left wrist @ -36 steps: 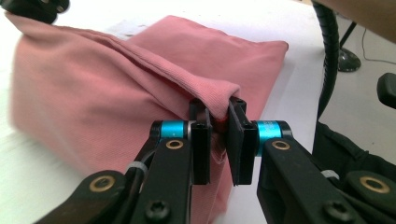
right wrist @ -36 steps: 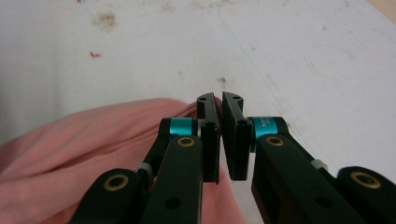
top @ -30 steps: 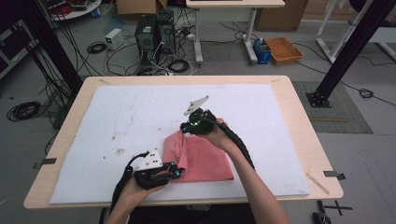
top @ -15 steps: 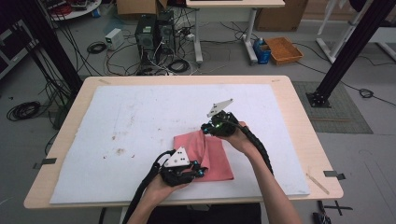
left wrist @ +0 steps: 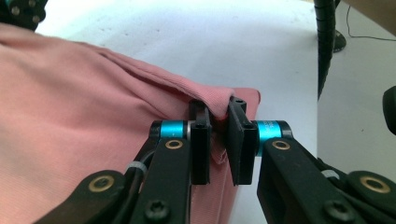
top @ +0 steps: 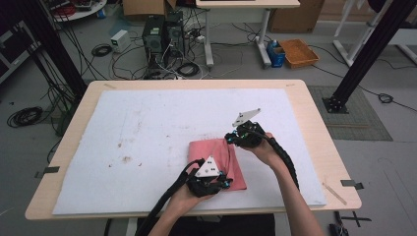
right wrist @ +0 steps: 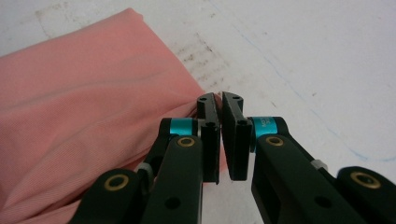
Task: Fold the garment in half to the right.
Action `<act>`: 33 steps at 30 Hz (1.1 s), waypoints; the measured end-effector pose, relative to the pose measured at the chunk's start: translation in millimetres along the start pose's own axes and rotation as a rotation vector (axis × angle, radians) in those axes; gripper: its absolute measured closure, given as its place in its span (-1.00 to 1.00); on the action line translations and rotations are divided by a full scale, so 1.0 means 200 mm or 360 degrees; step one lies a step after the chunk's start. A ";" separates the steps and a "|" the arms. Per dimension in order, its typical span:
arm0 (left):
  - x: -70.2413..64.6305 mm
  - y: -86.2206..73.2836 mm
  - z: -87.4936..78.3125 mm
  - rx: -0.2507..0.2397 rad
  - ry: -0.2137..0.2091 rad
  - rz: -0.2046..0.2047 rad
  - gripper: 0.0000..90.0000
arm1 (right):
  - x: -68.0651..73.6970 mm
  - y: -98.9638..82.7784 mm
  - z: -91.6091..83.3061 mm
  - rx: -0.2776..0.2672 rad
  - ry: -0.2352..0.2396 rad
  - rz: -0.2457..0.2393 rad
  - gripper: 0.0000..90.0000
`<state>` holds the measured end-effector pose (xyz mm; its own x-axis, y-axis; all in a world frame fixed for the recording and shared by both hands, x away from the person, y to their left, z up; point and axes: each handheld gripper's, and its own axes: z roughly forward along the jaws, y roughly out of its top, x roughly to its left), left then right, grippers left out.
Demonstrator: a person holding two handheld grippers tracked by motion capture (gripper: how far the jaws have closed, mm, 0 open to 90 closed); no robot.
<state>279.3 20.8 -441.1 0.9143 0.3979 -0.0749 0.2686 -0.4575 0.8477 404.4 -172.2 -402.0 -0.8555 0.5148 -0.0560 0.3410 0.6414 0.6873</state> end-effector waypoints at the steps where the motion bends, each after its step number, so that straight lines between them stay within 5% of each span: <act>1: 0.00 0.00 0.01 -0.0001 0.0001 -0.0004 0.79 | 0.00 -0.01 0.00 0.0009 -0.0005 0.0009 0.92; 24: -0.05 0.01 0.08 0.0037 -0.0024 0.0032 0.74 | -0.01 -0.10 0.01 0.0074 -0.0082 0.0063 0.90; 28: -0.07 0.02 0.03 -0.0009 -0.0071 0.0030 0.56 | -0.02 -0.11 -0.02 0.0029 -0.0080 0.0093 0.85; 33: -0.07 0.03 -0.03 -0.0061 -0.0015 0.0039 0.44 | -0.02 -0.09 -0.07 -0.0054 -0.0094 0.0112 0.80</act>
<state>265.8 17.9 -431.7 0.9234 0.3794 -0.0584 0.2341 -0.4362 0.8689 395.6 -193.5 -403.4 -0.8051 0.5911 -0.0485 0.3851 0.5832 0.7152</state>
